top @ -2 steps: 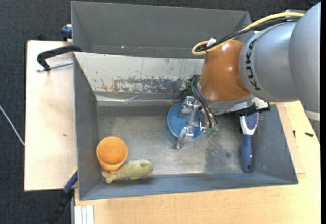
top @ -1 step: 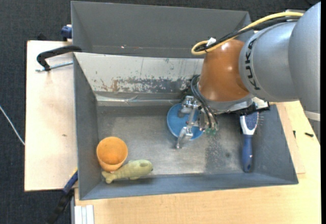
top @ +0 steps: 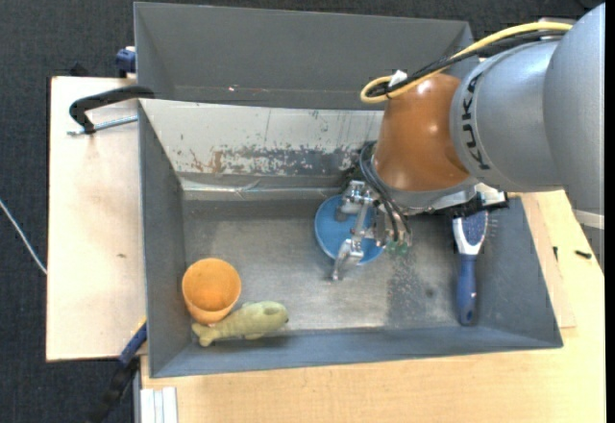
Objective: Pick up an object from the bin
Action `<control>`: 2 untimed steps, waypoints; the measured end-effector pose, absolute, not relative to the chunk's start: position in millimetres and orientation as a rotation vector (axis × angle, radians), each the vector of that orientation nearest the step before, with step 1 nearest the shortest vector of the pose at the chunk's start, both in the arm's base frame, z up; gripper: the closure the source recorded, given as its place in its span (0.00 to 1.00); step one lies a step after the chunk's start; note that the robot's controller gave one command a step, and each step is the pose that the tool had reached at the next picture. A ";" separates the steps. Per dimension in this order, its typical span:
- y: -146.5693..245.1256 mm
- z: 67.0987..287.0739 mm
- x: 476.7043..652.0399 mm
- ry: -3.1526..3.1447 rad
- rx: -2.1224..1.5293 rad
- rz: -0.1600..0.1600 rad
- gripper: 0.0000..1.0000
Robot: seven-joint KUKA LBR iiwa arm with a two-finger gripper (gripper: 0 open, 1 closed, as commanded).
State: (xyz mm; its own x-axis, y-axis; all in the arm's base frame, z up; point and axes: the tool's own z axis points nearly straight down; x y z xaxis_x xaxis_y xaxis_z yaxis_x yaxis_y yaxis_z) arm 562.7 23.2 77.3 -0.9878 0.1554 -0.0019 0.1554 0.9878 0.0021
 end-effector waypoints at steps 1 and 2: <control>25.4 77.6 558.3 3.155 0.242 0.005 1.00; 28.5 130.5 557.4 3.138 0.236 0.006 1.00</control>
Offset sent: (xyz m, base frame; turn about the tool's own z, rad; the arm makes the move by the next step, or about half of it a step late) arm 0.0000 0.0000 0.0000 0.0000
